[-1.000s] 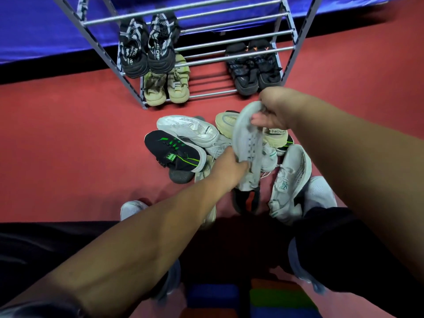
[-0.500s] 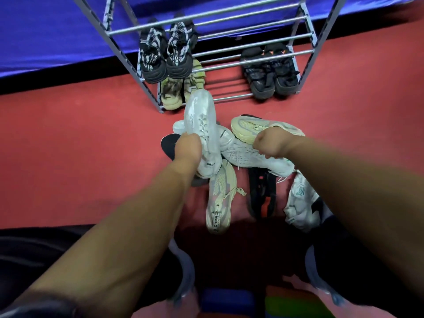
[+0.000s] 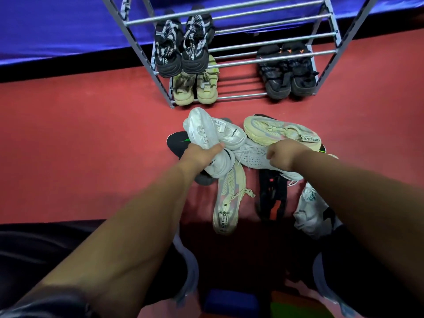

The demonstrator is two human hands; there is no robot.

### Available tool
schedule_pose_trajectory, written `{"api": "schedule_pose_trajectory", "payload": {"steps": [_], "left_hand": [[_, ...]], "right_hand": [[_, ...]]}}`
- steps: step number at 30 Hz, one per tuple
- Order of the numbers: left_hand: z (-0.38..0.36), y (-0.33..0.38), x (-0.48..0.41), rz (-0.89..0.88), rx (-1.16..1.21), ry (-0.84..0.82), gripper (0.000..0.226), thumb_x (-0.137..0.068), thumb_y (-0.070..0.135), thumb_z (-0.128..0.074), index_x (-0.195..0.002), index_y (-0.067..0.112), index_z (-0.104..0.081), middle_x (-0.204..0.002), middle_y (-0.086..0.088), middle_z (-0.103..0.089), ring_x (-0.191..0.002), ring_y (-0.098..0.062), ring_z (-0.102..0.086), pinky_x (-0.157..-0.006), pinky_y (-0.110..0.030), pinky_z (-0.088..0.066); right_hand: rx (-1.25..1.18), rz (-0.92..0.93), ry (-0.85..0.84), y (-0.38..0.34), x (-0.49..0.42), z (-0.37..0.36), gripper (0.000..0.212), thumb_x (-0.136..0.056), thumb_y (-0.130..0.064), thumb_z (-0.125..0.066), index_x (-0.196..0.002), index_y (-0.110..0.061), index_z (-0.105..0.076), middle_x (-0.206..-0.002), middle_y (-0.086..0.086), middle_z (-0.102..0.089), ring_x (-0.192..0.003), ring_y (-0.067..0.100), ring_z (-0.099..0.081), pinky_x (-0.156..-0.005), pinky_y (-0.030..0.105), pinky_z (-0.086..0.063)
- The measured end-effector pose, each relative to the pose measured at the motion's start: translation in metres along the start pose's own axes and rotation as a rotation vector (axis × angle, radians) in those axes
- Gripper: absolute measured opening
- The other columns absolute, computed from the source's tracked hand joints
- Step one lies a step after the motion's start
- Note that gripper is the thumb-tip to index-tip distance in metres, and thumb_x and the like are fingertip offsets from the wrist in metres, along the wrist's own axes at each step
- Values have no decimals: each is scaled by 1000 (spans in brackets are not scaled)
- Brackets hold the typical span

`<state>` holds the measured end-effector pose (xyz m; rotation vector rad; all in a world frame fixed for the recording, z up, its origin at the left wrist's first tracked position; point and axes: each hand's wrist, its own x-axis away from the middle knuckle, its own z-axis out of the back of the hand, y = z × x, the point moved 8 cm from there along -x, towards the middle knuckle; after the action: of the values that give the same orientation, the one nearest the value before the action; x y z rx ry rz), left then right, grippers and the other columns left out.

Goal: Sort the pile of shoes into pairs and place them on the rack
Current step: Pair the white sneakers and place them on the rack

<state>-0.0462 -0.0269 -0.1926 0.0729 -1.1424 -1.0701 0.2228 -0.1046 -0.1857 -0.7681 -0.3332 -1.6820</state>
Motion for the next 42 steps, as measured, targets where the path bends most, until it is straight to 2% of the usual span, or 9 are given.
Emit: {"api": "schedule_pose_trajectory", "payload": {"steps": [4, 9, 12, 18, 22, 28, 33, 38, 42], "left_hand": [[-4, -9, -15, 16, -162, 40, 146, -28, 89, -81, -145, 11, -46, -134, 0, -59, -119, -24, -63, -98, -47, -58], [6, 7, 11, 79, 80, 53, 69, -54, 38, -81, -115, 9, -65, -102, -7, -74, -89, -26, -74, -85, -45, -65], [22, 9, 13, 121, 168, 115, 48, -68, 28, -78, -107, 5, -65, -93, -8, -71, -85, -27, -72, -83, -41, -64], [53, -12, 1, 130, 63, 237, 61, -82, 37, -79, -129, 2, -61, -109, -9, -70, -88, -29, -70, -77, -37, -63], [45, -35, -1, 189, 9, 129, 52, -88, 30, -81, -128, 3, -62, -109, -12, -68, -67, -23, -64, -39, -23, -45], [39, -40, -9, 266, 114, 43, 56, -81, 28, -91, -124, 6, -64, -90, -6, -66, -69, -21, -63, -62, -30, -54], [32, -35, -14, 339, 95, -9, 68, -84, 33, -88, -136, 5, -55, -117, -11, -62, -99, -31, -65, -88, -40, -58], [40, -29, -13, 334, -33, 21, 70, -77, 37, -93, -131, 4, -62, -106, -11, -64, -92, -31, -69, -81, -39, -60], [65, -2, -1, 285, -251, 83, 74, -75, 43, -93, -131, 8, -61, -122, -8, -67, -111, -28, -70, -92, -35, -57]], "right_hand": [[-35, 39, -1, -14, -5, -5, 34, -88, -18, -56, -115, -11, -76, -116, 12, -76, -111, 33, -67, -95, 43, -57], [-148, 89, 135, -32, -19, 4, 32, -93, -20, -62, -124, -18, -71, -126, 7, -68, -113, 28, -63, -91, 33, -51], [-235, 145, 233, -47, -28, 17, 27, -93, -21, -65, -119, -16, -68, -123, 8, -58, -99, 24, -58, -85, 33, -47], [-267, 170, 309, -77, -41, 35, 55, -84, -33, -75, -132, -13, -56, -125, 8, -52, -115, 30, -56, -99, 45, -50], [-210, 154, 271, -89, -55, 33, 67, -83, -36, -77, -139, -13, -50, -130, 10, -53, -124, 33, -52, -105, 45, -47], [-48, 178, 218, -103, -79, 32, 97, -81, -43, -79, -162, -23, -29, -149, 9, -52, -132, 35, -45, -112, 44, -39], [5, 178, 146, -109, -97, 36, 110, -79, -50, -80, -166, -29, -17, -157, 6, -49, -136, 37, -45, -111, 45, -39], [-142, 156, 106, -112, -95, 49, 80, -69, -45, -76, -141, -25, -48, -128, 7, -67, -113, 33, -63, -92, 38, -53], [-192, 128, 158, -122, -77, 75, 63, -73, -46, -75, -126, -19, -54, -123, 6, -65, -111, 32, -62, -90, 41, -55]]}}
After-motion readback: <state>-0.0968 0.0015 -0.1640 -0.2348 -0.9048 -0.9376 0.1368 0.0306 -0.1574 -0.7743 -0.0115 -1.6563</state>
